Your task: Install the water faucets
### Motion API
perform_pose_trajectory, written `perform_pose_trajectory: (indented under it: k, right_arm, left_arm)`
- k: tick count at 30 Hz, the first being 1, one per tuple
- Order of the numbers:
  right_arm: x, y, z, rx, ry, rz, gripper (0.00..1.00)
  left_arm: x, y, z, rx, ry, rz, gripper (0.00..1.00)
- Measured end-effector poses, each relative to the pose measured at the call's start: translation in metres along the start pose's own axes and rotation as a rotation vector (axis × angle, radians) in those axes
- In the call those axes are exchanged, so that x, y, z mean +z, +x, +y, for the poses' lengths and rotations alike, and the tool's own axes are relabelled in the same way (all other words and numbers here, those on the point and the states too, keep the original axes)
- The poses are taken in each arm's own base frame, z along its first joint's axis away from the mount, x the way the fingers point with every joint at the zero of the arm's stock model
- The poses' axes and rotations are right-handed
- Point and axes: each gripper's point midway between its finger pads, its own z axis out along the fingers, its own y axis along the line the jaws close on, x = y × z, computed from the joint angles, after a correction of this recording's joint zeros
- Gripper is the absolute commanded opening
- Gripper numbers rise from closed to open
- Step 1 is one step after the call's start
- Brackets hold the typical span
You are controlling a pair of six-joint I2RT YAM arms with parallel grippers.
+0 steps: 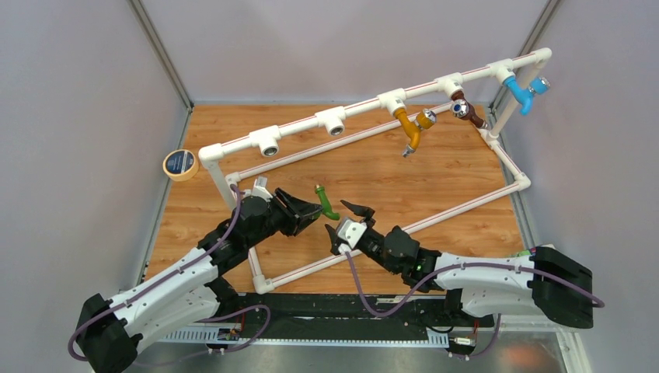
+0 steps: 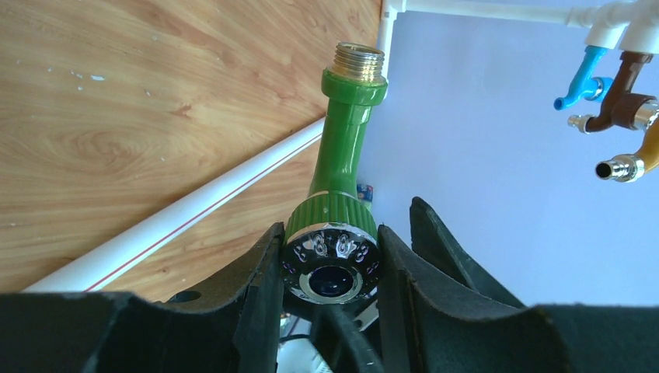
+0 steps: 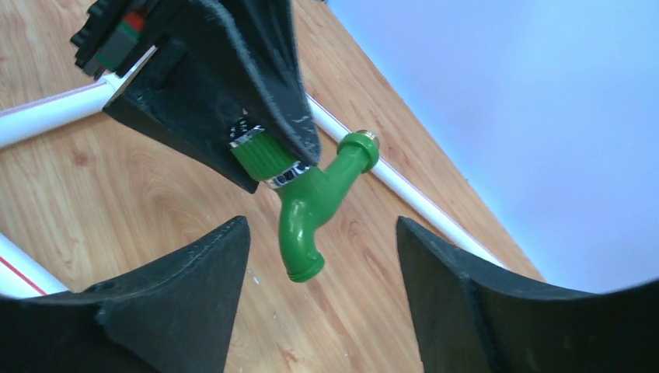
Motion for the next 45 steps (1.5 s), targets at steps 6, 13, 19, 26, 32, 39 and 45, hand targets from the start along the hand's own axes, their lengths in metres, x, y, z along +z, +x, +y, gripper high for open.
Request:
perform_pose_trajectory:
  k: [6,13,19,26,32,39,45]
  right_arm:
    - [0.007,0.013,0.018,-0.161,-0.023,0.033,0.77]
    - [0.018,0.018,0.010,-0.304,0.056,0.043,0.73]
    - [0.028,0.026,0.008,-0.397,0.098,0.064,0.68]
    - [0.040,0.022,0.008,-0.446,0.136,0.045,0.56]
    - [0.045,0.023,0.009,-0.459,0.148,0.036,0.19]
    - [0.047,0.022,0.013,-0.484,0.132,0.042,0.00]
    - [0.046,0.013,0.016,-0.416,0.106,0.028,0.00]
  left_arm:
    - [0.000,0.001,-0.004,-0.040,-0.016,0.009,0.00]
    - [-0.001,0.003,0.002,-0.053,-0.043,0.021,0.00]
    - [-0.002,0.005,0.002,-0.065,-0.045,0.031,0.00]
    - [-0.007,0.005,-0.003,-0.076,-0.027,0.028,0.01]
    - [-0.010,0.004,-0.008,-0.090,-0.008,0.026,0.01]
    - [-0.016,0.001,-0.006,-0.092,-0.016,0.005,0.10]
    - [-0.025,-0.001,-0.010,-0.068,0.005,-0.006,0.47]
